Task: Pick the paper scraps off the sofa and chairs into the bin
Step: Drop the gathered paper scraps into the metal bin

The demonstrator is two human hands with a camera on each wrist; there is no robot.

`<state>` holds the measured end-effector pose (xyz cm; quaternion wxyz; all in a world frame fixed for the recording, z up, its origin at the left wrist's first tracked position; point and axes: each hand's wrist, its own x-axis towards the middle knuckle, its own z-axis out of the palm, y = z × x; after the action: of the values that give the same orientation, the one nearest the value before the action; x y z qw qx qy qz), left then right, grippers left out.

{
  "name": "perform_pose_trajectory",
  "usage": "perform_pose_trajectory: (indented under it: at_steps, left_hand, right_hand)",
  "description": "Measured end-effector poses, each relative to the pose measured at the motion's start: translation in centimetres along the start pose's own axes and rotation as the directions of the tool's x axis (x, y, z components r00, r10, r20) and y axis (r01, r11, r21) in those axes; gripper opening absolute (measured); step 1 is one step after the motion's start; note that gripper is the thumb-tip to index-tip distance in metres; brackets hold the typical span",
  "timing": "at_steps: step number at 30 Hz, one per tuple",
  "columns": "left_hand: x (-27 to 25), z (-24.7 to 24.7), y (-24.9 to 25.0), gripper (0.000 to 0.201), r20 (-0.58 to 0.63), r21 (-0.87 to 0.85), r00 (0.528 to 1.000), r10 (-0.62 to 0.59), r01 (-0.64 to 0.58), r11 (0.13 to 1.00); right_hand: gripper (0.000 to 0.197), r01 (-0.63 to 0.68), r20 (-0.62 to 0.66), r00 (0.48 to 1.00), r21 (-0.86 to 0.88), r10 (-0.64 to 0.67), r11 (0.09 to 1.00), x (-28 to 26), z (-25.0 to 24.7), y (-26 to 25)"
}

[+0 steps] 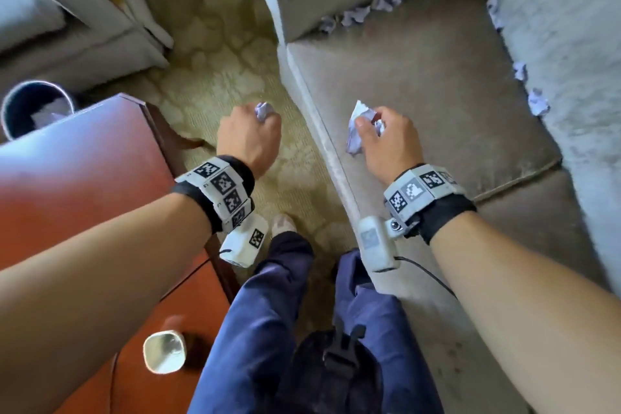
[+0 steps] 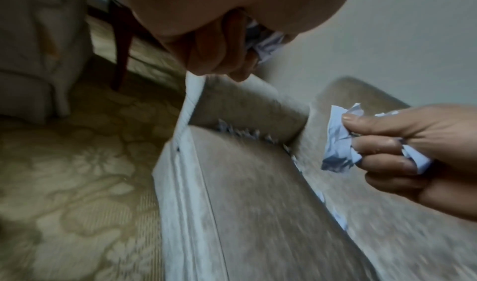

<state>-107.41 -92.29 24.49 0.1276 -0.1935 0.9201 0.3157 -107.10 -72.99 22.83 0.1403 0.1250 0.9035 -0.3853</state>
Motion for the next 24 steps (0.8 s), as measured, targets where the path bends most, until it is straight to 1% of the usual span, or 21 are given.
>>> perform_pose_trajectory:
  at_steps: [4, 6, 8, 11, 15, 18, 21, 24]
  left_hand:
    - [0.8, -9.6, -3.8, 0.038, -0.136, -0.117, 0.989, -0.056, 0.040, 0.992]
    - [0.5, -13.7, -5.9, 0.037, -0.193, -0.157, 0.979, -0.070, 0.040, 0.987]
    - [-0.1, -17.5, -7.7, 0.036, -0.247, -0.189, 0.966, -0.080, 0.033, 0.981]
    - [-1.2, -22.4, -10.8, 0.033, -0.318, -0.248, 0.935, -0.157, 0.078, 0.966]
    - [-3.5, -27.6, -14.5, 0.027, -0.389, -0.366, 0.860, -0.330, 0.184, 0.912]
    - [-4.1, -30.8, -16.2, 0.027, -0.414, -0.427, 0.799, -0.435, 0.252, 0.868]
    - [-3.2, -32.9, -17.2, 0.027, -0.417, -0.464, 0.752, -0.511, 0.307, 0.831]
    - [-1.9, -34.5, -17.3, 0.033, -0.438, -0.512, 0.692, -0.574, 0.333, 0.792]
  right_hand:
    - [0.029, 0.143, 0.080, 0.987, -0.033, -0.140, 0.989, 0.0, 2.5, -11.8]
    - [0.025, 0.210, 0.149, 0.968, -0.040, -0.202, 0.977, -0.6, 4.0, -17.2]
    - [0.020, 0.298, 0.231, 0.933, -0.059, -0.277, 0.953, -1.6, 5.6, -22.0]
    - [0.015, 0.415, 0.331, 0.868, -0.076, -0.369, 0.907, -2.8, 8.1, -27.7]
    - [0.018, 0.526, 0.411, 0.795, -0.101, -0.446, 0.845, -3.7, 10.4, -34.1]
    - [0.019, 0.612, 0.459, 0.723, -0.081, -0.515, 0.787, -3.8, 11.3, -38.5]
    - [0.022, 0.682, 0.490, 0.656, -0.058, -0.575, 0.729, -2.7, 12.4, -41.8]
    - [0.017, 0.725, 0.563, 0.581, -0.031, -0.587, 0.688, -0.9, 13.8, -44.2]
